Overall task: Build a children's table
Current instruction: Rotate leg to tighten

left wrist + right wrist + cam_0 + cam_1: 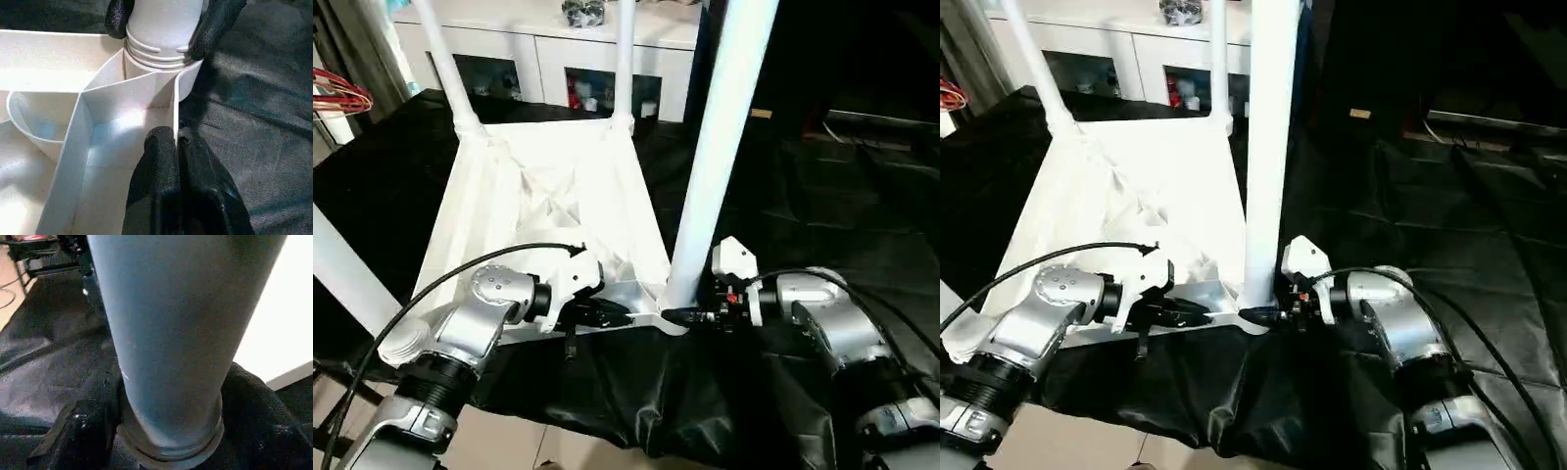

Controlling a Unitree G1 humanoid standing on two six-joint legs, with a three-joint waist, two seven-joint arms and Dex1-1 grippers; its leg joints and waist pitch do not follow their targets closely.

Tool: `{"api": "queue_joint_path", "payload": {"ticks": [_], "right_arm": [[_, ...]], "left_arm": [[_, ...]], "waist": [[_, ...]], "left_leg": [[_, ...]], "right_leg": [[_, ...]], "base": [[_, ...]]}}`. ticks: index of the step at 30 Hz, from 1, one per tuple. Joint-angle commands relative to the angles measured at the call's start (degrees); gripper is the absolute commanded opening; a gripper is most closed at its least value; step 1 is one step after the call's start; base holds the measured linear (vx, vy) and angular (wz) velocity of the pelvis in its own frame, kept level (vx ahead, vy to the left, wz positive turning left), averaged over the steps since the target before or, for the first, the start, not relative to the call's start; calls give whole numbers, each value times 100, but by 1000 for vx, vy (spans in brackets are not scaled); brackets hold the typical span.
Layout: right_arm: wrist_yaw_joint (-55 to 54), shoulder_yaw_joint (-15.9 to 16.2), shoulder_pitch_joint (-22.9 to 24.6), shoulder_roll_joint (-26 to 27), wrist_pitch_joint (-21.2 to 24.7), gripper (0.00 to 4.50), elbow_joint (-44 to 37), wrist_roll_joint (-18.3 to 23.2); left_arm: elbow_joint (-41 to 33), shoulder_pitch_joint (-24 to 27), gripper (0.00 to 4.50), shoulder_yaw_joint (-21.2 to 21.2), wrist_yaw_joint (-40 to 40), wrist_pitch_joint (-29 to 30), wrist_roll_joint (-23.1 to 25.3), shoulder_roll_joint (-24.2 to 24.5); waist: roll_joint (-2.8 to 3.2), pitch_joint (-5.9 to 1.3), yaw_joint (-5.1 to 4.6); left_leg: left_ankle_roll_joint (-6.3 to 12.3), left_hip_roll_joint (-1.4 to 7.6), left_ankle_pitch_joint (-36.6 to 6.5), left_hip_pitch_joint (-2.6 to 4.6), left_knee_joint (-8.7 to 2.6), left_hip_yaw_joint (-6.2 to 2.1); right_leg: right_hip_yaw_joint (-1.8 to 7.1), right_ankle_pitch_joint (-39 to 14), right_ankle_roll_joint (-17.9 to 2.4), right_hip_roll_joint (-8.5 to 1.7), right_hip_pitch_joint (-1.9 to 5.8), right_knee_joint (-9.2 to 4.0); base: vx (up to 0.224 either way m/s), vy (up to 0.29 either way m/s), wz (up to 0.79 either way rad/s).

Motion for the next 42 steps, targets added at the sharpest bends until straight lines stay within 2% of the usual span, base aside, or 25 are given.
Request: {"api": "queue_joint_path", "payload": {"ticks": [1,3,4,6,7,11,12,13,17,18,19,20,23,24,27,28,29,32,33,37,41,42], "right_arm": [[-246,201,128,306,-9,263,-39,-46],[-495,150,134,406,-1,263,35,-82],[-1435,-21,70,748,-91,263,388,-259],[-2200,-159,-4,1019,-170,262,683,-394],[-2583,-240,-47,1167,-126,262,807,-422],[-3694,-387,-236,1768,-51,262,1165,-489],[-3871,-396,-286,1866,-66,262,1233,-522],[-3928,-357,-366,1974,-104,262,1307,-551],[-3990,-304,-514,2169,-278,262,1437,-614],[-3928,-363,-587,2252,-458,262,1481,-548],[-3893,-388,-603,2273,-492,332,1493,-511],[-3837,-429,-633,2277,-516,332,1502,-452],[-3589,-474,-634,2211,-496,344,1467,-332],[-3465,-469,-617,2126,-507,373,1445,-303],[-3050,-392,-541,1818,-531,394,1335,-282],[-2988,-375,-532,1765,-549,394,1323,-288],[-2710,-315,-480,1634,-534,406,1217,-255],[-2422,-270,-429,1489,-561,406,1107,-238],[-1997,-216,-363,1303,-523,406,944,-160],[-656,-36,-199,670,-401,406,510,76],[-268,10,-167,491,-336,406,407,123],[-146,24,-159,439,-320,393,379,129]], "left_arm": [[-95,-276,0,157,654,-253,-53,-321],[-29,-308,0,182,869,-234,10,-398],[74,-365,0,215,1314,-144,92,-650],[129,-404,0,204,1587,-79,152,-840],[158,-428,0,178,1735,-41,202,-946],[364,-568,0,100,2427,112,407,-1423],[407,-594,0,84,2513,111,436,-1493],[442,-621,0,66,2621,135,474,-1570],[495,-653,0,28,2737,135,546,-1682],[495,-648,0,8,2711,105,574,-1672],[495,-647,0,2,2706,98,578,-1668],[468,-630,0,-4,2646,84,562,-1637],[399,-579,0,7,2528,32,546,-1551],[366,-551,0,24,2453,25,518,-1499],[210,-432,0,59,2103,-37,347,-1321],[178,-410,0,64,2042,-31,313,-1291],[102,-358,0,66,1868,-76,234,-1211],[14,-304,0,77,1692,-53,152,-1117],[-61,-251,0,82,1485,-89,85,-986],[-217,-134,0,107,789,-190,-100,-530],[-284,-95,0,117,555,-159,-150,-380],[-303,-84,0,129,495,-156,-160,-342]], "waist": [[-24,-382,-23],[-31,-364,-39],[-32,-348,-70],[-27,-322,-122],[-56,-346,-168],[-20,-330,-245],[-24,-336,-251],[-8,-341,-243],[-7,-364,-239],[-15,-368,-235],[-18,-372,-233],[-9,-377,-227],[-10,-365,-227],[-6,-363,-229],[-2,-358,-230],[-15,-363,-229],[-13,-365,-232],[-8,-372,-226],[-3,-383,-198],[-7,-383,-160],[-4,-370,-118],[-12,-373,-101]], "left_leg": [[283,243,-1151,93,-384,-97],[188,235,-1349,112,-400,-106],[112,234,-1454,120,-412,-112],[11,219,-1656,129,-424,-127],[-70,201,-1723,131,-429,-159],[-47,195,-1820,146,-428,-158],[-33,191,-1798,123,-433,-166],[-11,198,-1811,140,-427,-161],[67,202,-1644,102,-427,-148],[94,202,-1589,92,-426,-142],[111,202,-1575,91,-421,-135],[132,204,-1518,89,-422,-138],[173,206,-1528,89,-425,-130],[167,210,-1553,89,-431,-135],[172,212,-1636,94,-430,-135],[186,213,-1596,71,-431,-140],[195,214,-1561,71,-430,-137],[244,220,-1455,81,-420,-124],[293,224,-1389,81,-412,-125],[410,241,-1239,75,-408,-110],[397,258,-1236,86,-409,-96],[372,257,-1252,87,-406,-95]], "right_leg": [[266,-1240,-1340,-368,282,-423],[264,-1644,-1236,-373,271,-468],[267,-1893,-1173,-380,250,-497],[251,-2286,-1074,-382,231,-543],[237,-2603,-907,-393,251,-563],[247,-2663,-867,-380,199,-603],[234,-2670,-837,-378,222,-603],[245,-2605,-836,-381,205,-607],[256,-2149,-957,-374,231,-558],[257,-1992,-1000,-372,244,-541],[262,-1937,-1024,-377,242,-535],[261,-1822,-1069,-375,255,-518],[260,-1794,-1115,-377,257,-517],[258,-1869,-1093,-377,258,-522],[259,-1989,-1057,-377,251,-540],[255,-1941,-1068,-382,276,-525],[260,-1896,-1076,-381,271,-521],[268,-1683,-1159,-375,262,-503],[263,-1542,-1208,-377,288,-483],[263,-1221,-1324,-356,293,-439],[263,-1259,-1386,-363,278,-432],[265,-1329,-1373,-368,280,-433]], "base": [[0,0,0],[0,0,0],[0,0,0],[0,0,0],[0,0,0],[0,0,0],[0,0,0],[0,0,0],[0,0,0],[0,0,0],[0,0,0],[0,0,0],[0,0,0],[0,0,0],[0,0,0],[0,0,0],[0,0,0],[0,0,0],[0,0,0],[0,0,0],[0,0,0],[0,0,0]]}}
